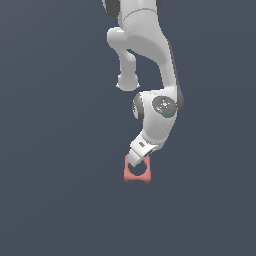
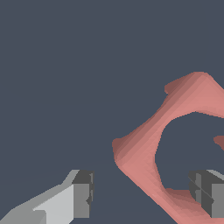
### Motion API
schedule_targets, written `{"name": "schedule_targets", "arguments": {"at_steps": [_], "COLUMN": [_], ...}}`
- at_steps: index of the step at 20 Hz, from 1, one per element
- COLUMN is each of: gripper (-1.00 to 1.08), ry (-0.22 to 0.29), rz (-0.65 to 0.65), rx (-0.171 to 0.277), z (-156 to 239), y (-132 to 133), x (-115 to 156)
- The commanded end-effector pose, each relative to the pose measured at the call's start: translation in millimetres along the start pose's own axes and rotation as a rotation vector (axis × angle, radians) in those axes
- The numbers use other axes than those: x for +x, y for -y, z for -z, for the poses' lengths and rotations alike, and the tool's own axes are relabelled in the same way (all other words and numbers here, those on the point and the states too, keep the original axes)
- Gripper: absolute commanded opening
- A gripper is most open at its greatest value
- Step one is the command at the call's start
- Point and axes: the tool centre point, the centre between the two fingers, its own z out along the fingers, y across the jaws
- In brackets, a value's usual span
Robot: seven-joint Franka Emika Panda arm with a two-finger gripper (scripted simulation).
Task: Pick up the object and move it to a goal position.
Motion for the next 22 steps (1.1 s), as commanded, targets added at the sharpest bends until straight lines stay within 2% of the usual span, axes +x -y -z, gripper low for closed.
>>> {"name": "schedule_targets", "arguments": {"at_steps": [1, 10, 20, 21, 22], "gripper": [0.68, 0.68, 0.68, -1.00, -1.00], "ry": [0.001, 0.003, 0.003, 0.003, 0.003], "rz": [0.037, 0.065, 0.071, 0.071, 0.071], "rx": [-0.002, -0.002, -0.003, -0.003, -0.003], "z": [-4, -10, -39, -39, -39], "y": [1, 2, 2, 2, 2], "x": [3, 5, 5, 5, 5]}}
